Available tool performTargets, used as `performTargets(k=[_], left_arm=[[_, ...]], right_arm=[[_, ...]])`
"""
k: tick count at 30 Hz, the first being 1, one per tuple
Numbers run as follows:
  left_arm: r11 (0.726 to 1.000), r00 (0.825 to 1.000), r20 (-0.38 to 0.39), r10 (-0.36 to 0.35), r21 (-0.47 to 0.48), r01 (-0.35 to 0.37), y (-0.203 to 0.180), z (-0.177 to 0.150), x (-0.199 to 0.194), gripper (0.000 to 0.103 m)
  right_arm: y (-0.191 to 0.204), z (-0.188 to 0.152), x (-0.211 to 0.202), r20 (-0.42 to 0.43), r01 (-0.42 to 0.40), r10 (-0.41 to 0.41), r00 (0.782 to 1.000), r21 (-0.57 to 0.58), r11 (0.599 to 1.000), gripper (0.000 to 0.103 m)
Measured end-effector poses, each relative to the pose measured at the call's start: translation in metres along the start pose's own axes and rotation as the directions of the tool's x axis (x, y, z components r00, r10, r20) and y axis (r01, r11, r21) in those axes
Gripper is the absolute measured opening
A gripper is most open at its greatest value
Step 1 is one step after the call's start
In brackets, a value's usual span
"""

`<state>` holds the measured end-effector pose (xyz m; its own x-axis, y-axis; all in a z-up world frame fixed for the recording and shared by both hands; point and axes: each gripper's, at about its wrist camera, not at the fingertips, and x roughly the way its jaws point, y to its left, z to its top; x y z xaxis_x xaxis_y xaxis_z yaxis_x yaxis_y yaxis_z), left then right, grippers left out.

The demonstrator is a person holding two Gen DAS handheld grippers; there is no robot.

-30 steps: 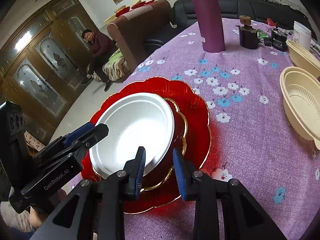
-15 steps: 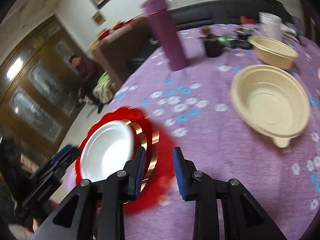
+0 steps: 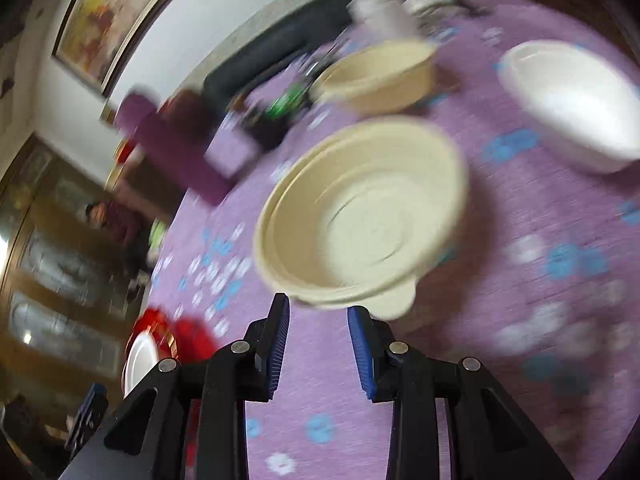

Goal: Organize plates and bowls
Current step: 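Move both grippers toward the beige plastic bowl, then grasp the rim of the beige plastic bowl with both grippers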

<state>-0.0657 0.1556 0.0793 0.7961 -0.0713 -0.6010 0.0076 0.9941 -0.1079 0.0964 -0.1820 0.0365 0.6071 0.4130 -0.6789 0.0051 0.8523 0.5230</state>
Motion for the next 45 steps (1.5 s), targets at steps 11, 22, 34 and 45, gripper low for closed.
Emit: performTargets(k=[11, 22, 34, 45], left_arm=[[0.981, 0.98, -0.111, -0.167, 0.079, 0.176, -0.071, 0.019, 0.023, 0.047], [0.979, 0.968, -0.203, -0.149, 0.109, 0.173, -0.162, 0.076, 0.111, 0.055], [0.992, 0.967, -0.255, 0.002, 0.12, 0.03, -0.183, 0.115, 0.218, 0.06], [0.984, 0.953, -0.296, -0.069, 0.136, 0.114, -0.198, 0.101, 0.236, 0.016]], right_arm=[[-0.047, 0.022, -0.042, 0.153, 0.039, -0.06, 0.986, 0.132, 0.99, 0.033], [-0.085, 0.017, -0.019, 0.111, -0.055, 0.038, 0.993, 0.16, 0.986, 0.033], [-0.084, 0.021, -0.008, 0.085, -0.11, 0.099, 0.991, 0.142, 0.984, 0.033], [-0.074, 0.023, 0.008, 0.065, -0.104, 0.098, 0.993, 0.084, 0.991, 0.021]])
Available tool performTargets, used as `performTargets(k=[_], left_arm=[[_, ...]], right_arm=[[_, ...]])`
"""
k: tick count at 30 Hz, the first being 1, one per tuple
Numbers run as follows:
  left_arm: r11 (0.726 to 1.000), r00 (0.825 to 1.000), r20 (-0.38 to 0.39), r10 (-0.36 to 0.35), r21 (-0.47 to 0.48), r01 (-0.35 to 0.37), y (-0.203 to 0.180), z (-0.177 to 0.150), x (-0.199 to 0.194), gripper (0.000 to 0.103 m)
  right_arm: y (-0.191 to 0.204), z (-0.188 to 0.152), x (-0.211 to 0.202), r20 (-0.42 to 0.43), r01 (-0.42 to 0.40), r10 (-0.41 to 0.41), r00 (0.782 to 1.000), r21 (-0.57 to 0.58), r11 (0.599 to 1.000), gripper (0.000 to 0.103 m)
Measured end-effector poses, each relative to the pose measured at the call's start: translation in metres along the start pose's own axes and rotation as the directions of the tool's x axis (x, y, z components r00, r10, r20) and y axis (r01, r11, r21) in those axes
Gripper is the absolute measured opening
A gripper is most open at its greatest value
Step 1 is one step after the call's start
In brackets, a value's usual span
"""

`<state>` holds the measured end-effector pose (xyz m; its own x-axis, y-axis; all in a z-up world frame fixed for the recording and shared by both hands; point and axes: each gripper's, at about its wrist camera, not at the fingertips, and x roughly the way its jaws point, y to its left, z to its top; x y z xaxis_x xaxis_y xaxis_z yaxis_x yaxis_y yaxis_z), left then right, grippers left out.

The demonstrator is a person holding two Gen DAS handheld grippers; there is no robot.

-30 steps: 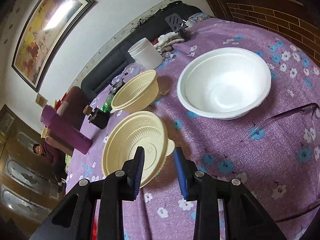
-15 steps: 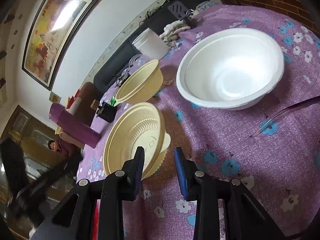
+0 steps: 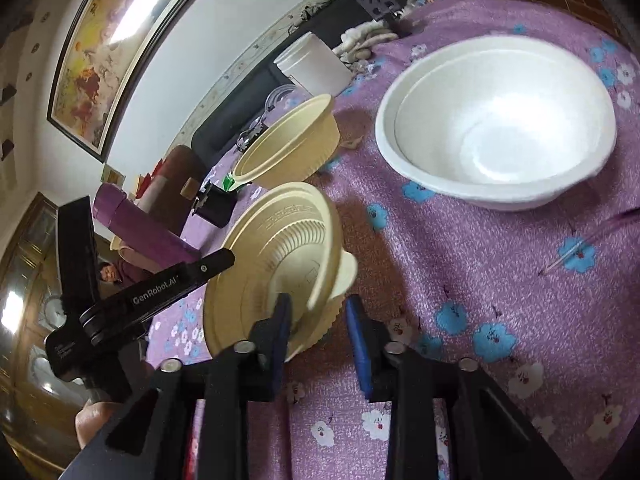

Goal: Organize plates and bowls
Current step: 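Grasp the rim of the beige plastic bowl with both grippers, then lift the beige bowl and carry it toward the stacked plates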

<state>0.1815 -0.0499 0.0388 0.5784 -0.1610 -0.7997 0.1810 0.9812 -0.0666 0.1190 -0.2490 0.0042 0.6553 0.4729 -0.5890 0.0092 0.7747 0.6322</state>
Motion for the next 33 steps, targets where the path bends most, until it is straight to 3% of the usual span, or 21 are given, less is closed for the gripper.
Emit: performTargets(k=[4, 10, 19, 25, 33], left_arm=[[1.0, 1.0, 0.002, -0.014, 0.007, 0.014, -0.001, -0.008, -0.012, 0.016], [1.0, 1.0, 0.022, -0.006, 0.006, 0.006, 0.008, -0.035, -0.043, 0.016], [0.997, 0.997, 0.043, -0.058, 0.059, 0.055, 0.013, -0.1, -0.094, 0.031], [0.994, 0.996, 0.035, -0.087, 0.069, 0.084, 0.01, -0.139, -0.103, 0.031], [0.993, 0.995, 0.043, -0.093, 0.074, 0.09, 0.008, -0.148, -0.099, 0.032]], right_arm=[[0.0, 0.0, -0.003, 0.005, 0.008, -0.008, 1.0, -0.008, 1.0, 0.021], [0.011, -0.007, -0.02, 0.006, -0.042, 0.042, 0.999, -0.043, 0.998, 0.021], [0.039, -0.055, -0.057, -0.028, -0.069, 0.066, 0.997, -0.114, 0.991, 0.021], [0.039, -0.084, -0.078, -0.046, -0.047, 0.04, 0.998, -0.162, 0.986, 0.021], [0.032, -0.097, -0.081, -0.044, -0.002, -0.005, 0.999, -0.168, 0.986, 0.023]])
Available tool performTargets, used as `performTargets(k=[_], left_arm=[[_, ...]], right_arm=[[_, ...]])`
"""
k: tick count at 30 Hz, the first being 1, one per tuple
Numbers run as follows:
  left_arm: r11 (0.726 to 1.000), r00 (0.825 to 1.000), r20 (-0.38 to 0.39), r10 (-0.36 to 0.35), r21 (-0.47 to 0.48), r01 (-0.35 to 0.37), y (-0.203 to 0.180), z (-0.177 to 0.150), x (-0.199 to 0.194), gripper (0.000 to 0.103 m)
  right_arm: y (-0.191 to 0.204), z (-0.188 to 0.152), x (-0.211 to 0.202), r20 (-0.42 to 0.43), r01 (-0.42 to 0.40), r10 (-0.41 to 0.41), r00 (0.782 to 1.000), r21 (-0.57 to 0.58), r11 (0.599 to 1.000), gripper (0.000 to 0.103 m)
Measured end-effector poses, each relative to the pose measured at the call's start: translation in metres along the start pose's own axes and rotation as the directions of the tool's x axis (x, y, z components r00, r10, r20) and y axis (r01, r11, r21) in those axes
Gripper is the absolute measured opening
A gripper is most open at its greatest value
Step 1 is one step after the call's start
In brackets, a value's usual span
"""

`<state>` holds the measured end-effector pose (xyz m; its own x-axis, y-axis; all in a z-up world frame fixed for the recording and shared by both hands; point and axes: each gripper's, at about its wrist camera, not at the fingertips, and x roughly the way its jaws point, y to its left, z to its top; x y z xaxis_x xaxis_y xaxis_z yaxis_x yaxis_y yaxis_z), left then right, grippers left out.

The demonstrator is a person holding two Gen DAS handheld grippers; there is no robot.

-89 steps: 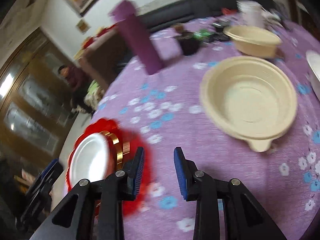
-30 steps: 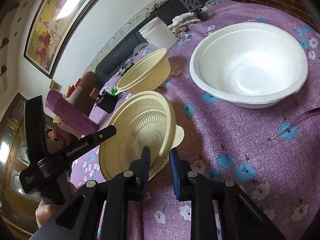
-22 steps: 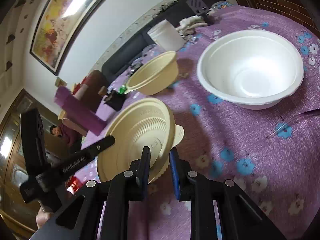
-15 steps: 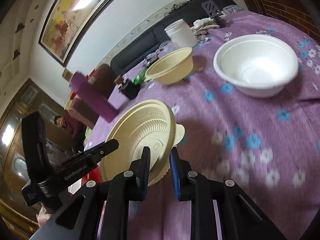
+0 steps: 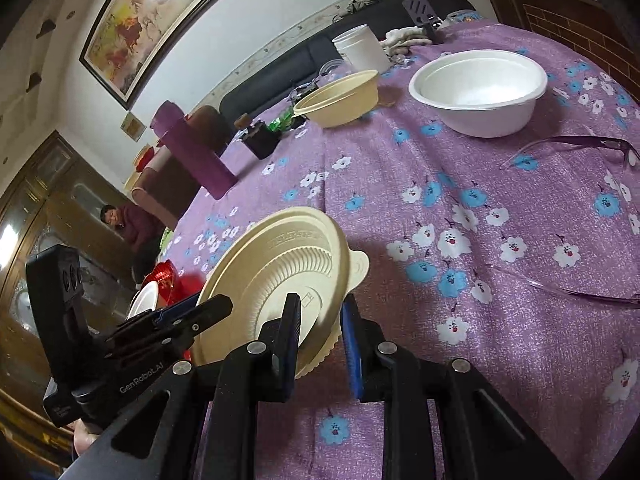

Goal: Organize plates and bowls
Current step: 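Lift the beige bowl and carry it toward the stacked plates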

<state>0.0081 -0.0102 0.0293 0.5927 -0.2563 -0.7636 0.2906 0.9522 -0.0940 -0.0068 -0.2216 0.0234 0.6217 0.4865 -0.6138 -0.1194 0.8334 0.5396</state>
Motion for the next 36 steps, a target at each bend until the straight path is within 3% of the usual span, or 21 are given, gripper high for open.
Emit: performTargets(k=[7, 11, 18, 36], left_arm=[[1.0, 1.0, -0.01, 0.002, 0.013, -0.002, -0.001, -0.004, 0.008, 0.033], [1.0, 1.0, 0.008, 0.002, 0.03, -0.003, -0.004, -0.005, 0.007, 0.024], [0.998, 0.999, 0.042, 0.011, 0.054, -0.014, -0.011, -0.006, -0.001, 0.024], [0.998, 0.993, 0.111, 0.042, 0.047, -0.048, -0.005, -0.003, -0.028, 0.024]], right_arm=[[-0.001, -0.004, 0.002, -0.015, 0.016, -0.016, 1.0, -0.002, 1.0, 0.03], [-0.006, -0.005, 0.002, -0.025, 0.03, -0.029, 0.999, 0.007, 1.0, 0.032], [-0.003, -0.01, -0.001, -0.006, 0.08, -0.08, 0.997, -0.021, 0.997, 0.026], [0.019, -0.003, -0.011, 0.033, 0.067, -0.065, 0.997, -0.065, 0.996, 0.026]])
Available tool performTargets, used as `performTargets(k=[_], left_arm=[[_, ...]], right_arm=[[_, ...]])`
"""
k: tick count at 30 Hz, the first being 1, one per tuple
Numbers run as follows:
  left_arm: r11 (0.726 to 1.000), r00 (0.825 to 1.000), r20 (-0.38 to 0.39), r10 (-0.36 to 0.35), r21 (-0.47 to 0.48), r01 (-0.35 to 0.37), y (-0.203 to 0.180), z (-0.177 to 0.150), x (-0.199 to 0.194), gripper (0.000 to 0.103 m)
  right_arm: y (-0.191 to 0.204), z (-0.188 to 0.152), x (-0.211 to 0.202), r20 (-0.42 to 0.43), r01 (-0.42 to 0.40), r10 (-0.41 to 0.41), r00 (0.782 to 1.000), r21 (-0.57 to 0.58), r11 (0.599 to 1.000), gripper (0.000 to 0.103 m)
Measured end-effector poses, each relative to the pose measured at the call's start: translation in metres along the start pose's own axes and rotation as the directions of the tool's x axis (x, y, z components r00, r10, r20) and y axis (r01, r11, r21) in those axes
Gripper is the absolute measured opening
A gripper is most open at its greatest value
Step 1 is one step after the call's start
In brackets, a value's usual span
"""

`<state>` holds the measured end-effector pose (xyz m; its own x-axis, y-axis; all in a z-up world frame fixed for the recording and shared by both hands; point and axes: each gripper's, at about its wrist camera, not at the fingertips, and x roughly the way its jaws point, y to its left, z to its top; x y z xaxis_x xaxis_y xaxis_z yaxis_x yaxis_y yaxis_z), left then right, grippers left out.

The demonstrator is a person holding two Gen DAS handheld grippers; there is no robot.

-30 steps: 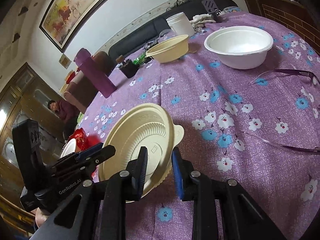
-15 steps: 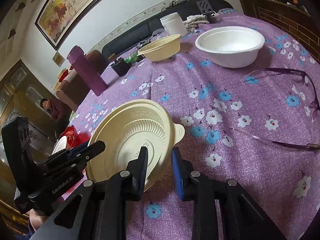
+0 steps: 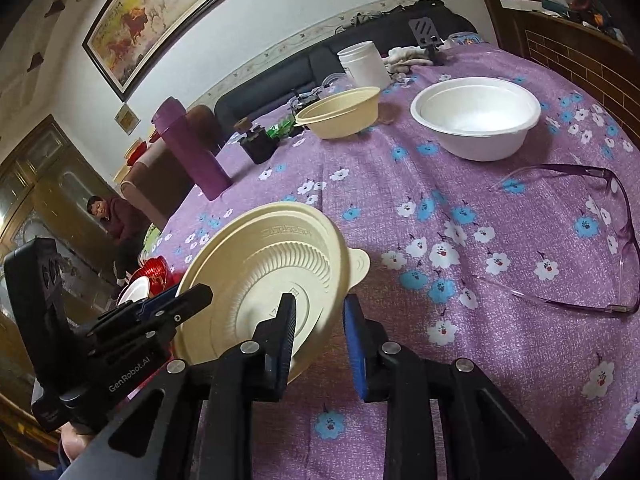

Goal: Organize plates and bowls
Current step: 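Lift the beige bowl and carry it toward the stacked plates, then lower the beige bowl onto the white foam bowl and open both grippers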

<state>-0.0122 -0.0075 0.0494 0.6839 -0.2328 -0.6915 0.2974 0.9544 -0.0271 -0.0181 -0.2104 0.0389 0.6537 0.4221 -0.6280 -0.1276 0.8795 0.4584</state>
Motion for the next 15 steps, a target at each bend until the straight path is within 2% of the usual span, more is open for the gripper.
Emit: performTargets(k=[15], left_arm=[[0.997, 0.997, 0.066, 0.039, -0.073, -0.035, 0.038, 0.003, -0.032, 0.025]], right_arm=[[0.044, 0.017, 0.003, 0.009, -0.025, 0.026, 1.0, -0.091, 0.996, 0.026]])
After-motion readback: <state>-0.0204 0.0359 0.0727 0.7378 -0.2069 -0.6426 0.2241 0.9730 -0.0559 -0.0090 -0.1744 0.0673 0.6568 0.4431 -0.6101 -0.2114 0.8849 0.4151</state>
